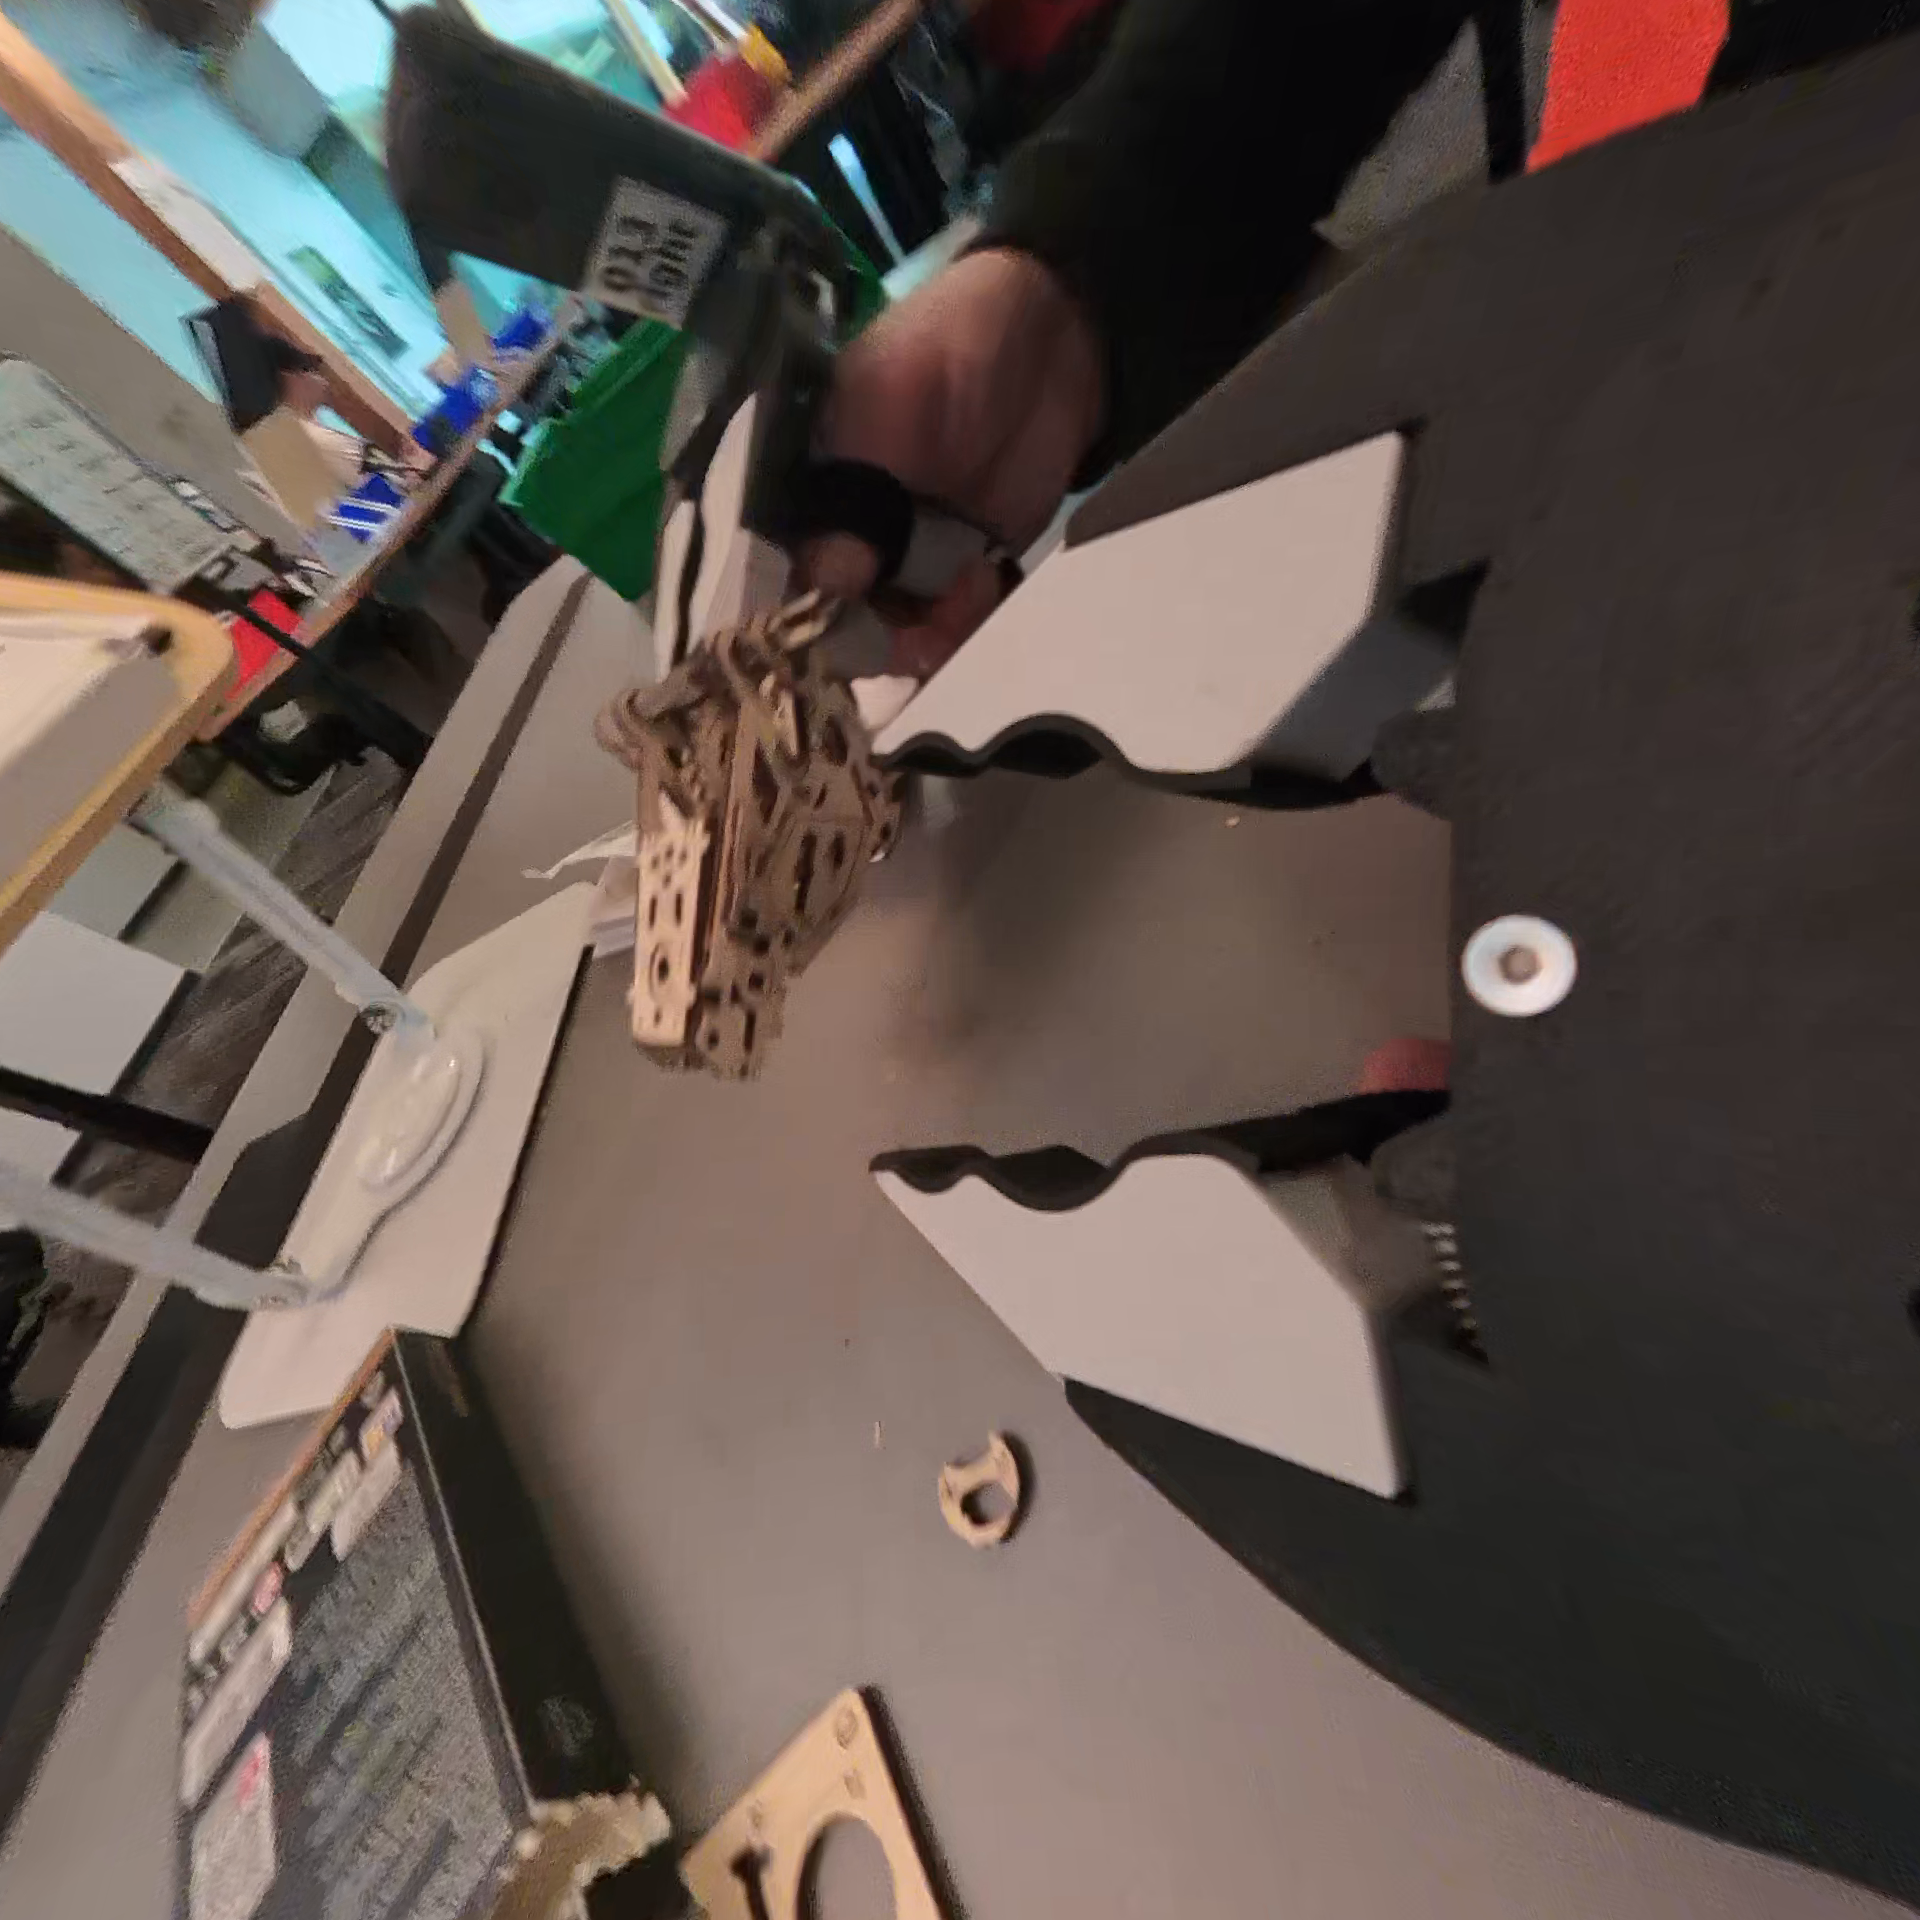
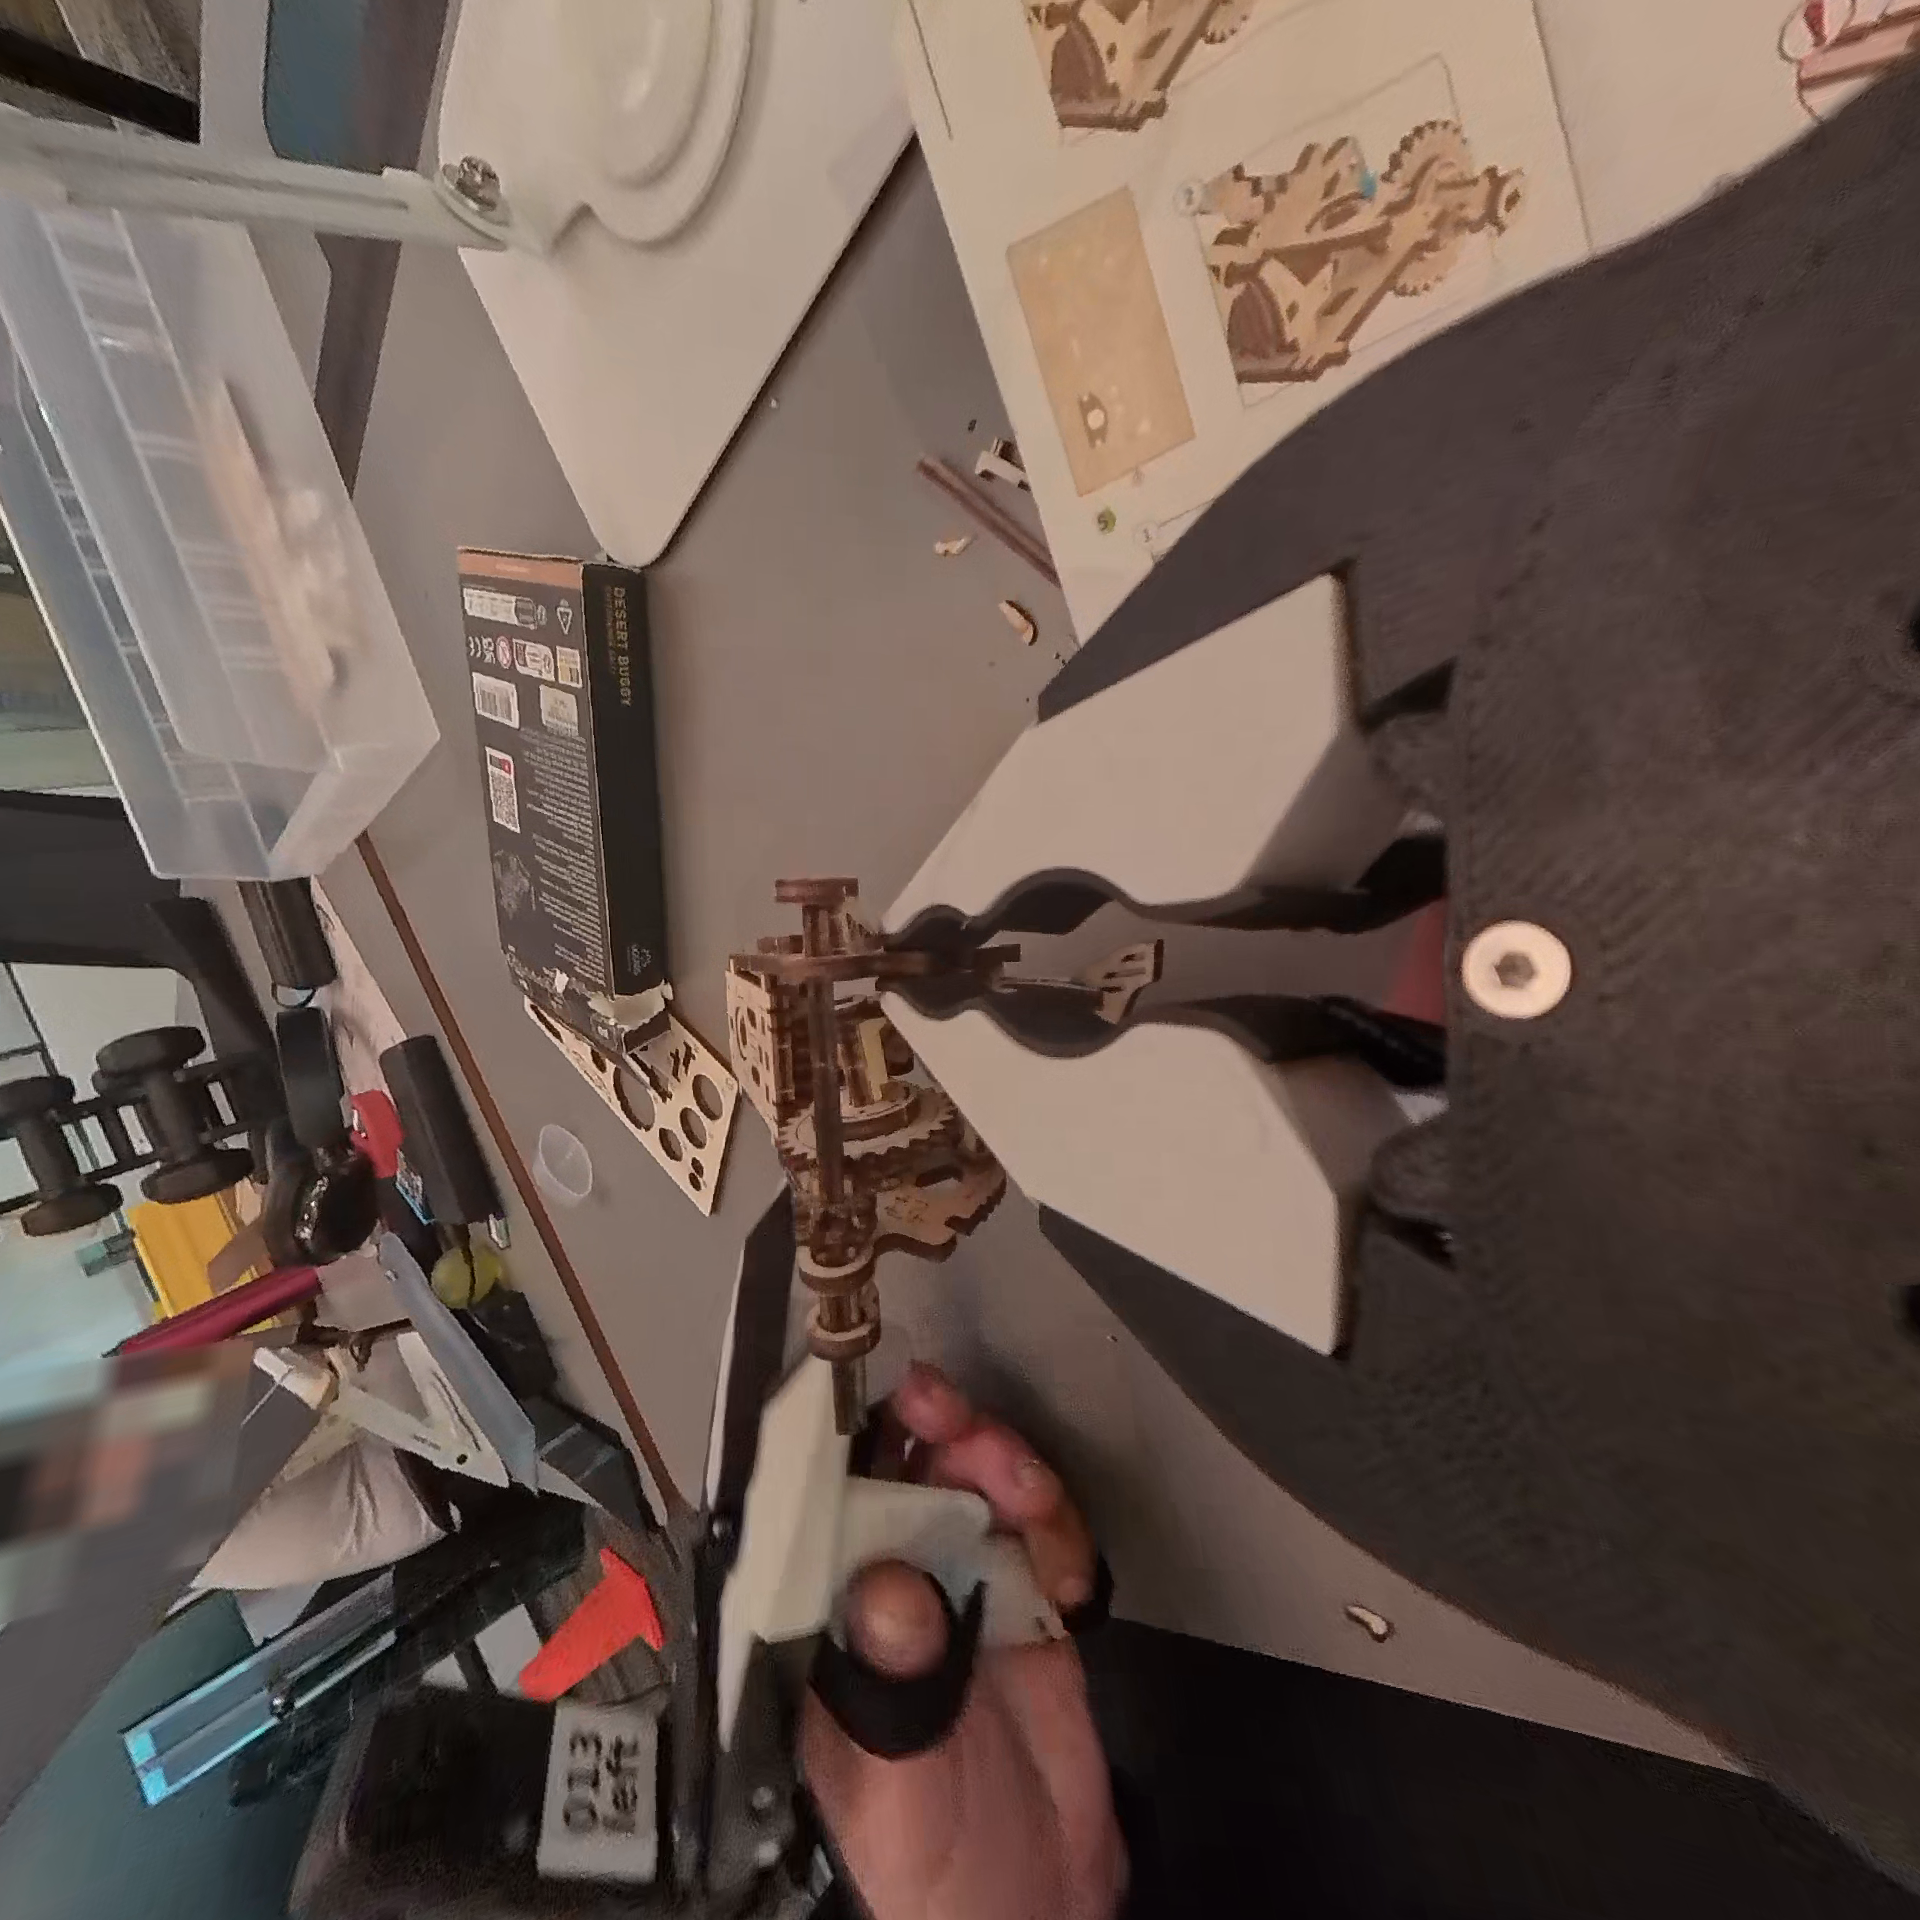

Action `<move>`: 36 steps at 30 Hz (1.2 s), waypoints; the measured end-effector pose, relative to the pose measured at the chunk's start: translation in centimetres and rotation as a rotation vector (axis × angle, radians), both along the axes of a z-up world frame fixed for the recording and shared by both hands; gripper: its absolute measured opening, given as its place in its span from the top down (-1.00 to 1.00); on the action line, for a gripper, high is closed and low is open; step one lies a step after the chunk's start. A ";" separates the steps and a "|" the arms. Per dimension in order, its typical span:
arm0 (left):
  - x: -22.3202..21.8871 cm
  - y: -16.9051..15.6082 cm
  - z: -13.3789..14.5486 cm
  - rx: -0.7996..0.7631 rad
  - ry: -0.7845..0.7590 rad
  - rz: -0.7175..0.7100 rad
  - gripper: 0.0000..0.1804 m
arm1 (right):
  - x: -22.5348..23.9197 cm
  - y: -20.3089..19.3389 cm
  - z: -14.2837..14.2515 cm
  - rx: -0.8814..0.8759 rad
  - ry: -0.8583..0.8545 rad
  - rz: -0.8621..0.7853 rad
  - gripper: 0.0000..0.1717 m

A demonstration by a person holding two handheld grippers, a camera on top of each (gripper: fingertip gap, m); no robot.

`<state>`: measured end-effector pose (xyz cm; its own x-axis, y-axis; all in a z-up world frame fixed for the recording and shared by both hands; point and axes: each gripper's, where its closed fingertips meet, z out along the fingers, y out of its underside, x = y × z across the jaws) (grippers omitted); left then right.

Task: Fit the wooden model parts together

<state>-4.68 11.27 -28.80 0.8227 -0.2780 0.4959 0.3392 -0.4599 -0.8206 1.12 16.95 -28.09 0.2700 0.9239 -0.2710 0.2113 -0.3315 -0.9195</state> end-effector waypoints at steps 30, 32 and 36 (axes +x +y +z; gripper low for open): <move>1.9 1.0 -2.6 -0.092 0.325 -0.078 0.69 | -1.8 -3.5 -3.7 -0.013 -0.258 0.154 0.87; 2.0 1.0 -2.6 -0.080 0.349 -0.085 0.68 | -1.6 -3.6 -3.7 -0.034 -0.258 0.171 0.87; 1.9 0.8 -2.5 -0.069 0.370 -0.073 0.68 | -1.2 -3.8 -3.8 -0.039 -0.276 0.199 0.74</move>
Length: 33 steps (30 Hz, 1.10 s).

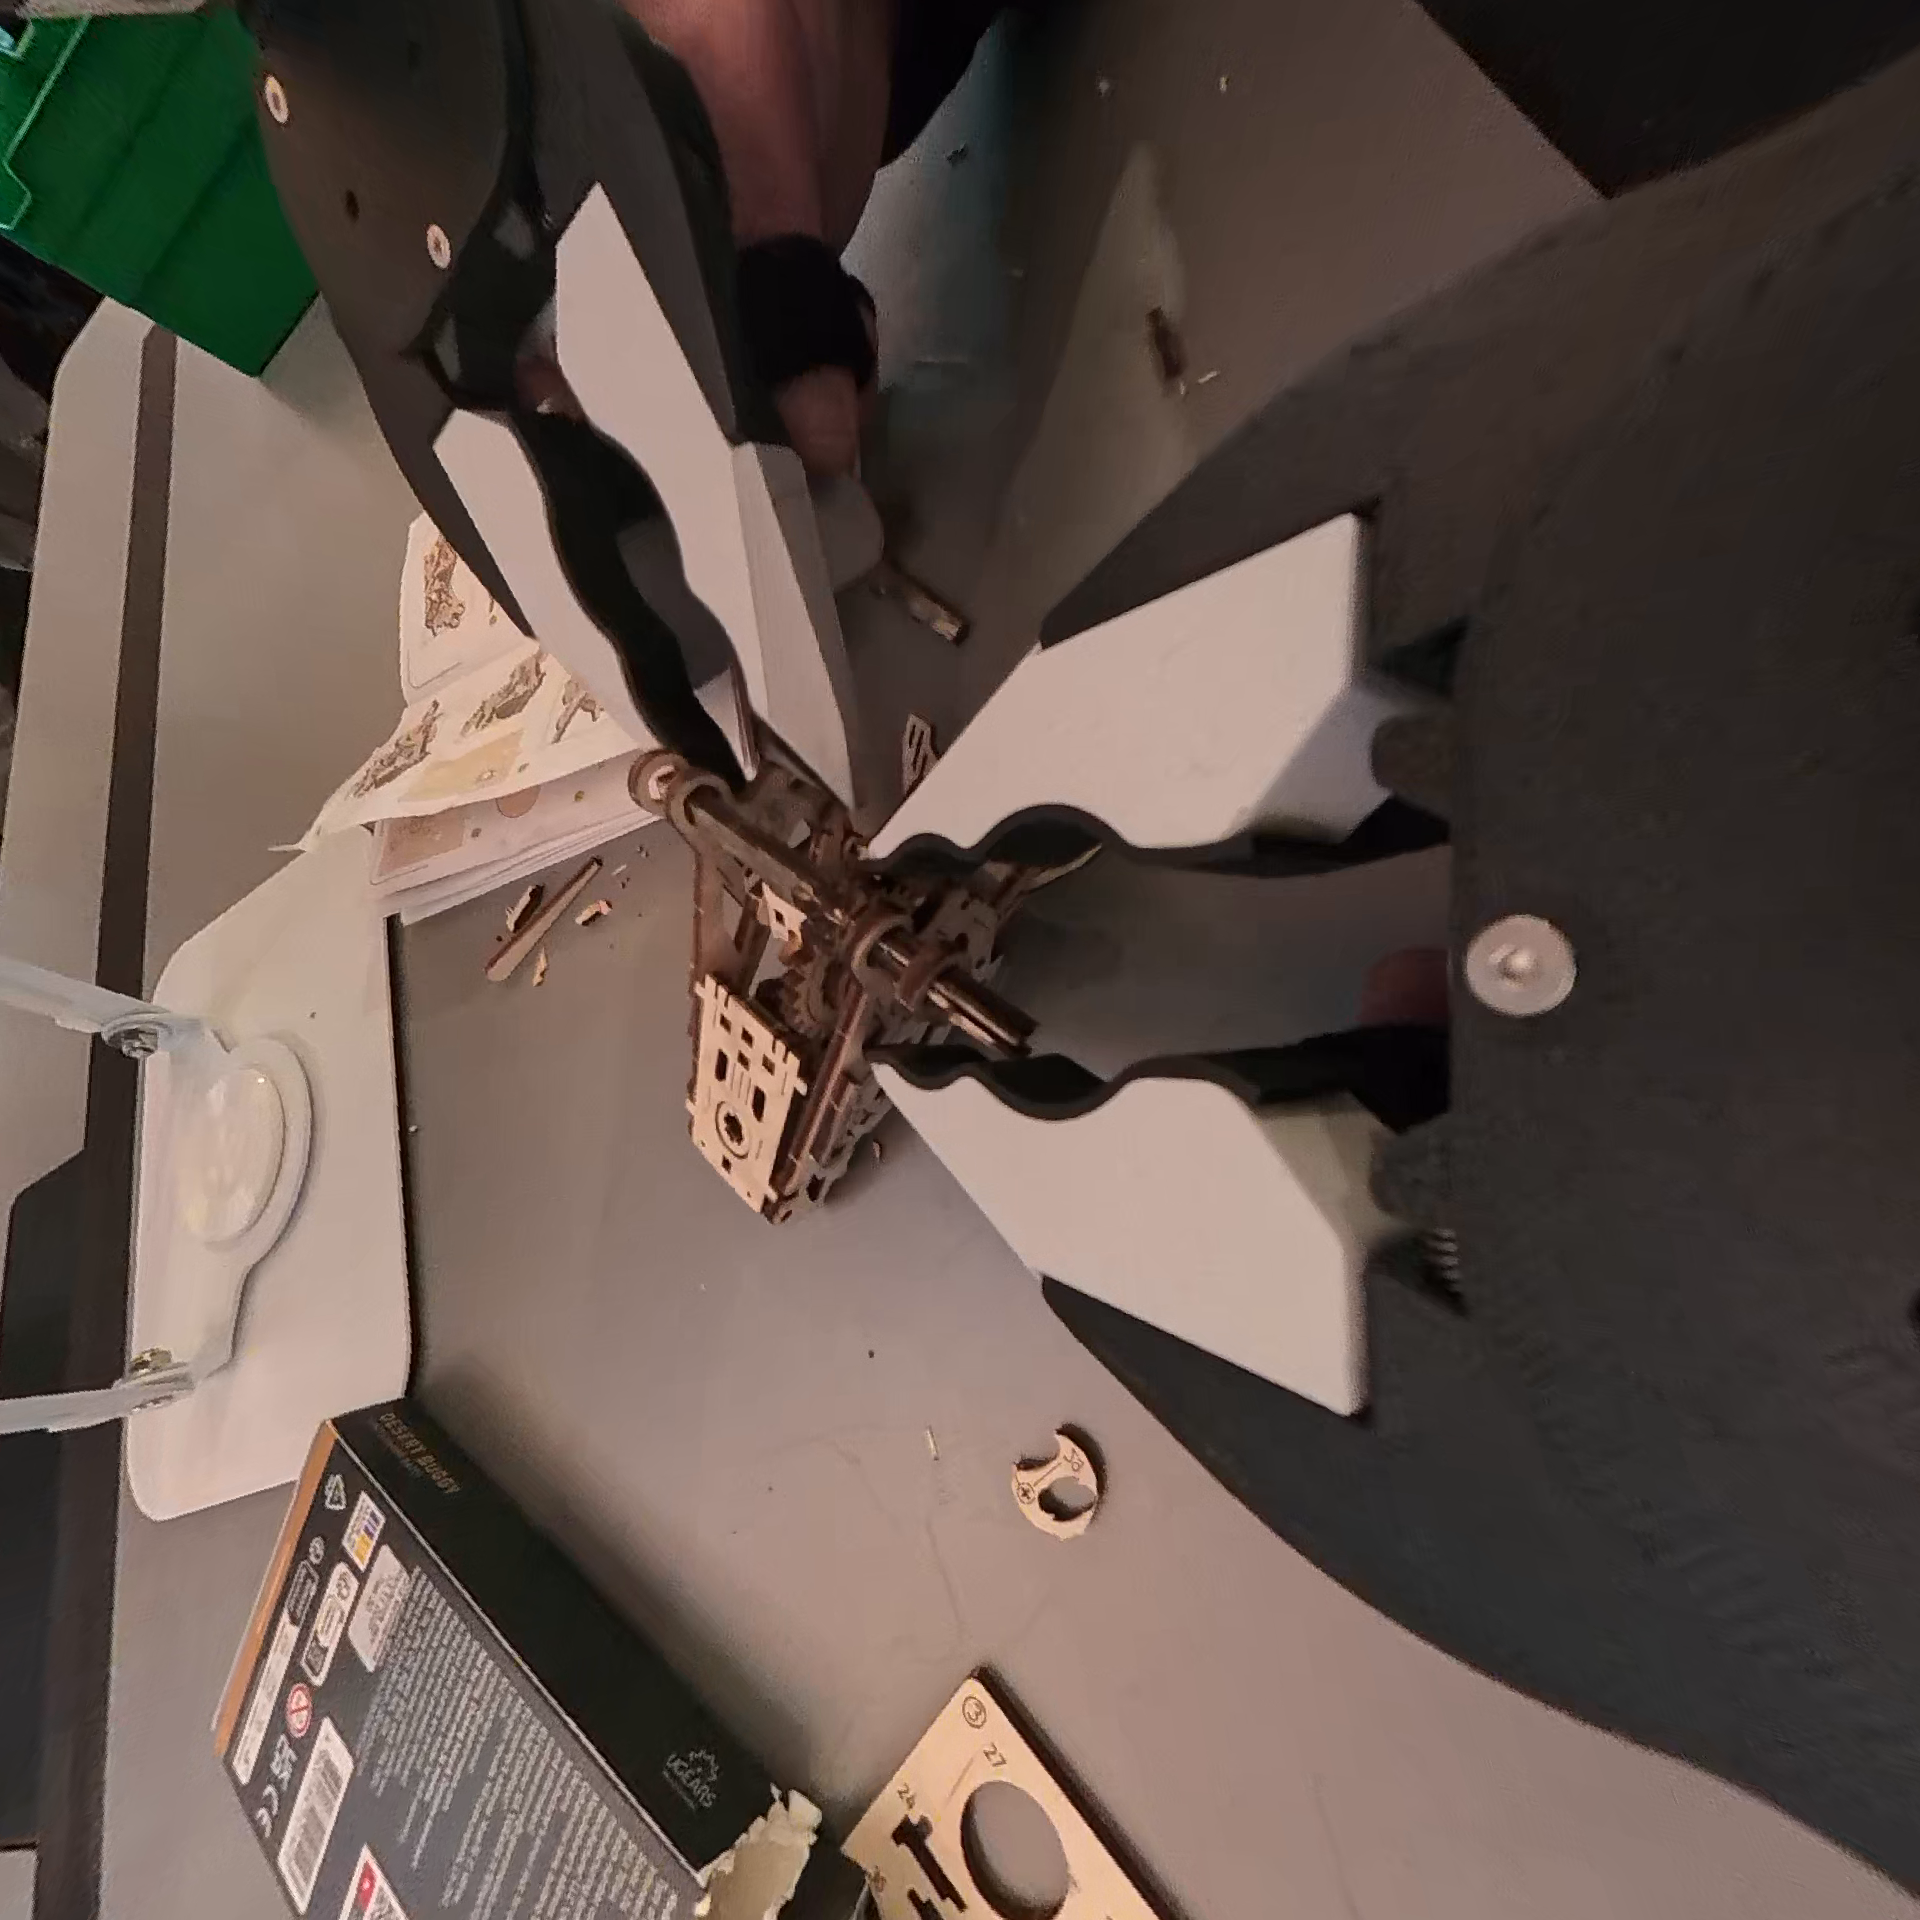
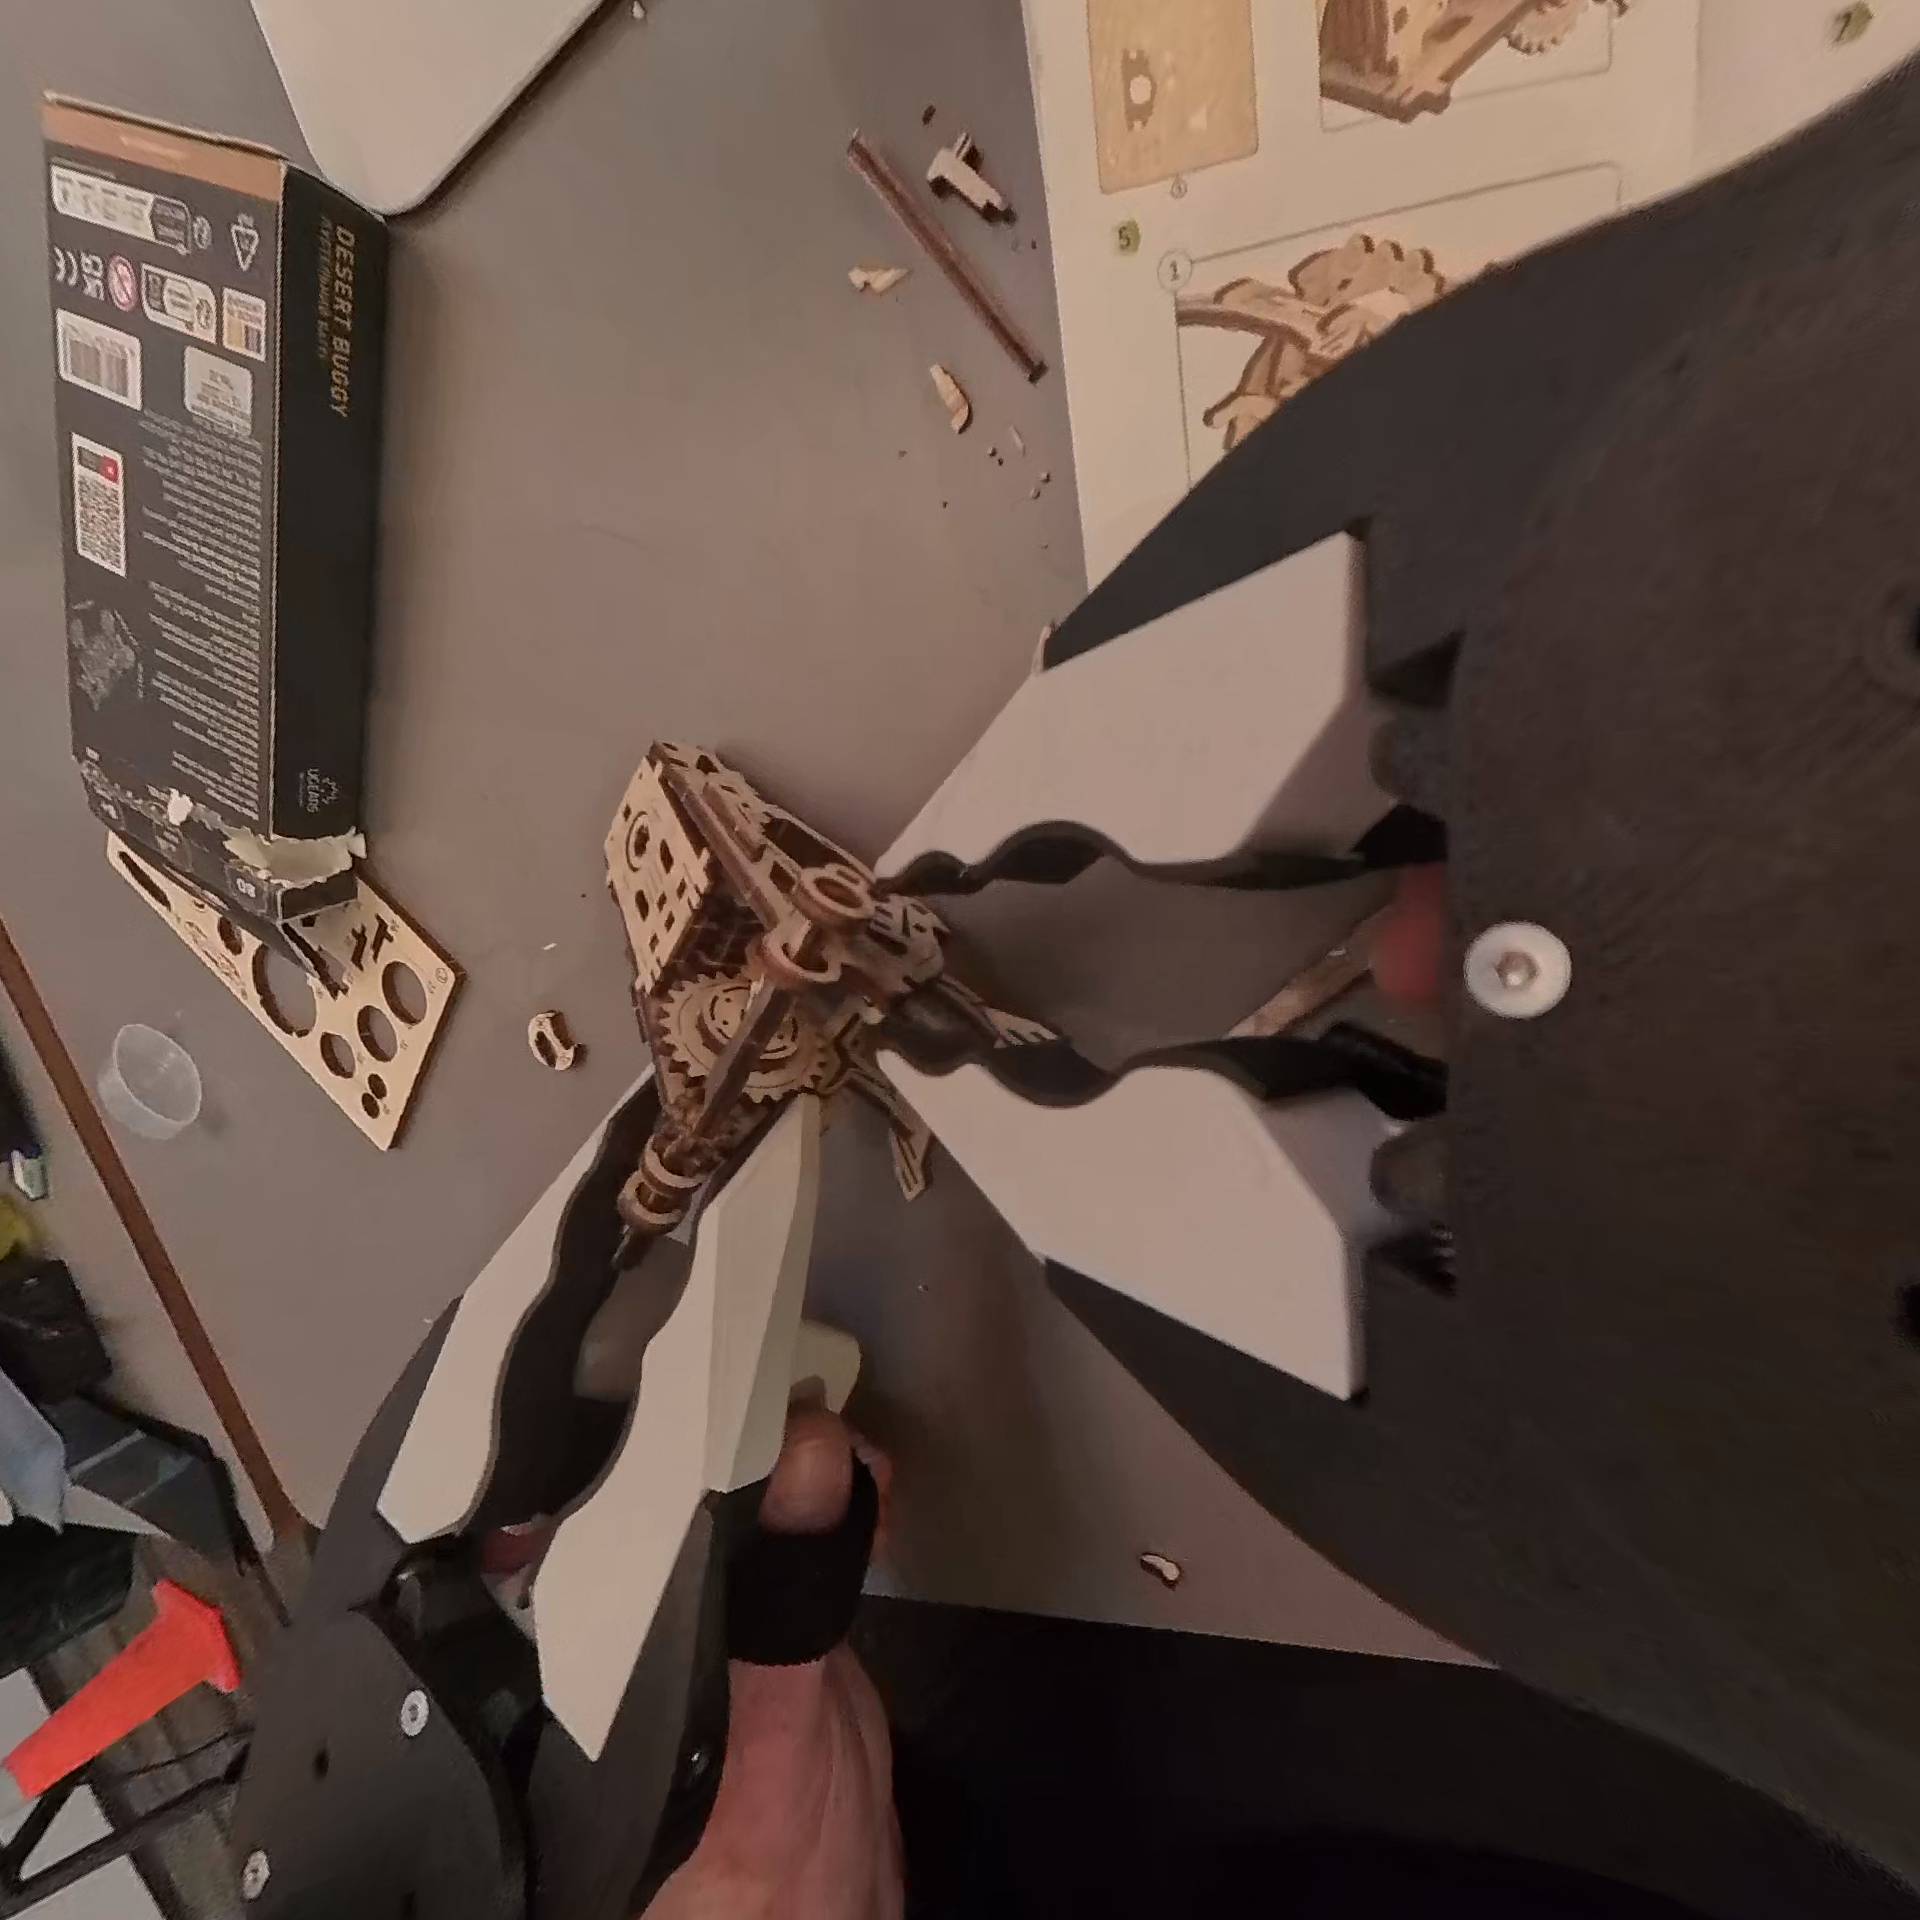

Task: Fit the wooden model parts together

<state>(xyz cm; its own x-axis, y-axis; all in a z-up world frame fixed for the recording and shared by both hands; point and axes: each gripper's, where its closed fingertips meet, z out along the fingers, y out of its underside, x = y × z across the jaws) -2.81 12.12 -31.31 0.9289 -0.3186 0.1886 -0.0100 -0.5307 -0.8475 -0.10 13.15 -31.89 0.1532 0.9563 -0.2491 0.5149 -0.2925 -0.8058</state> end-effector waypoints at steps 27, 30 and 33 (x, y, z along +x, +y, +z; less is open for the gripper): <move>-1.3 -0.8 3.4 0.127 -0.404 -0.019 0.75 | -1.3 -1.6 5.4 0.050 0.237 0.041 0.68; -1.7 -1.4 7.0 0.261 -0.607 -0.124 0.76 | -0.8 -1.3 8.5 0.069 0.342 0.035 0.68; -2.1 -2.2 9.6 0.352 -0.739 -0.228 0.76 | -0.3 -1.6 11.5 0.054 0.456 0.049 0.72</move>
